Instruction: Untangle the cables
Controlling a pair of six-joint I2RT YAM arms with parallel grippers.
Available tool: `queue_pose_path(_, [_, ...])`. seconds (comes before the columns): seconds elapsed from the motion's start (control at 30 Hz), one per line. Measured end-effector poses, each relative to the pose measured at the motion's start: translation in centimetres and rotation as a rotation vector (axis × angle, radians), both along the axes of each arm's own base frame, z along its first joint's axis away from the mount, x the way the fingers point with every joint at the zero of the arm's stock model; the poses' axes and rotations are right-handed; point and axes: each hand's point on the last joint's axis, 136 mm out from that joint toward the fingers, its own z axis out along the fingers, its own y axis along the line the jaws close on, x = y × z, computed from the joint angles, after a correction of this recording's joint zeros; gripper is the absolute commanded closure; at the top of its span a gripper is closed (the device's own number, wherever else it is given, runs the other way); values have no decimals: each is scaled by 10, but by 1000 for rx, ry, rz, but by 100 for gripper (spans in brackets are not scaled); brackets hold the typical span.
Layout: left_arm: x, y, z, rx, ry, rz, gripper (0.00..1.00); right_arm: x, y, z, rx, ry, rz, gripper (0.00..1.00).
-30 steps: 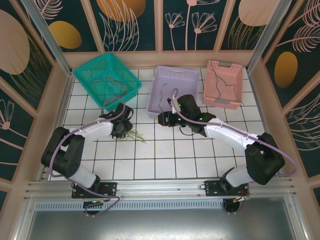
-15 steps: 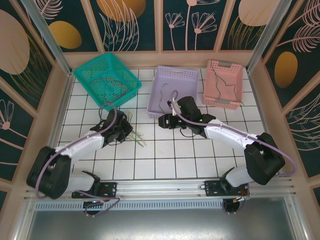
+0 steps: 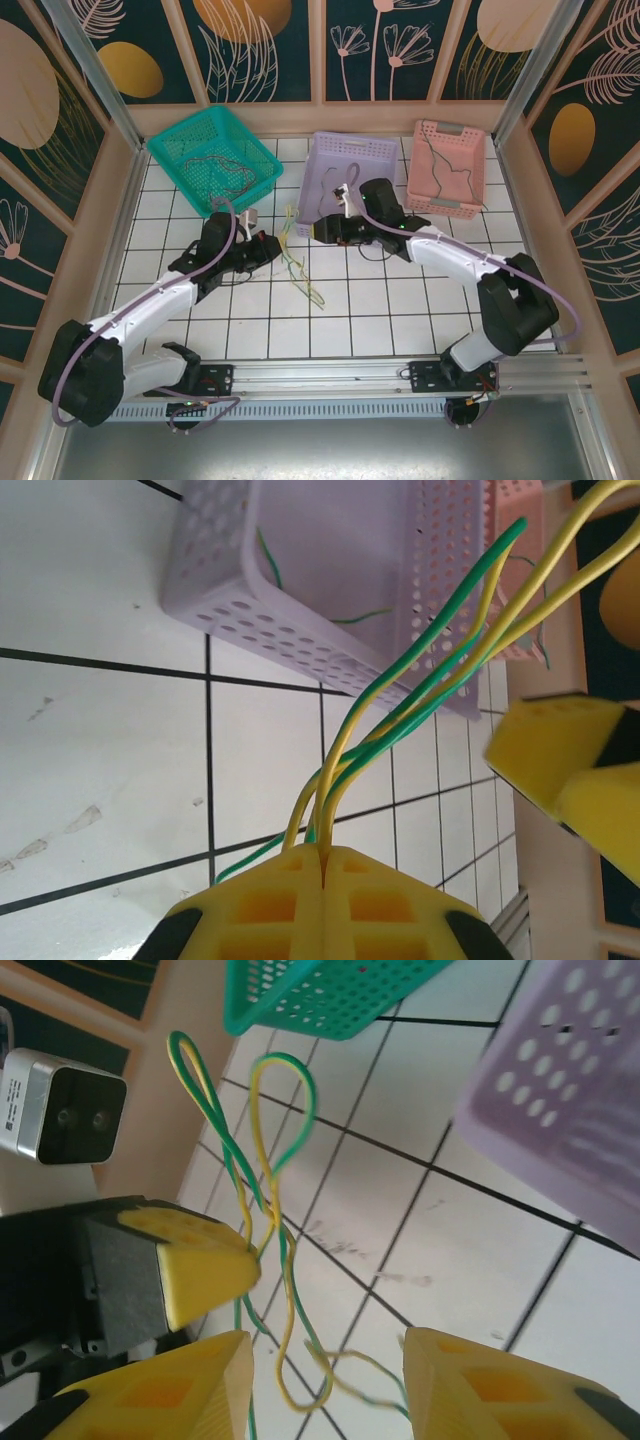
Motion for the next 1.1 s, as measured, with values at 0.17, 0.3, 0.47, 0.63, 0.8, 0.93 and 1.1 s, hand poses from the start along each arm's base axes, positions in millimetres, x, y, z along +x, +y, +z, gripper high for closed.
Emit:
queue_pose_path(0.17, [-3, -1, 2, 18, -35, -39, 100, -7, 14, -17, -11, 63, 31, 56])
queue_pose_path(0.3, [-1, 1, 2, 27, -36, -25, 100, -12, 13, -27, -66, 59, 12, 59])
queue_pose_path(0.47, [0, 1, 4, 25, -39, -19, 100, -38, -1, -55, -170, 35, 32, 59])
queue_pose_path(0.63, [2, 3, 5, 31, -43, -8, 100, -87, -9, -101, -272, 48, 144, 52])
queue_pose_path(0.8, [7, 1, 15, 24, -62, -4, 100, -121, -16, -123, -325, 36, 228, 48])
queue_pose_path(0.93, [9, -1, 19, 20, -66, -3, 100, -127, -8, -124, -346, -35, 252, 50])
queue_pose_path(1.1, [10, -1, 16, 23, -58, -3, 100, -109, -6, -133, -407, -116, 187, 51])
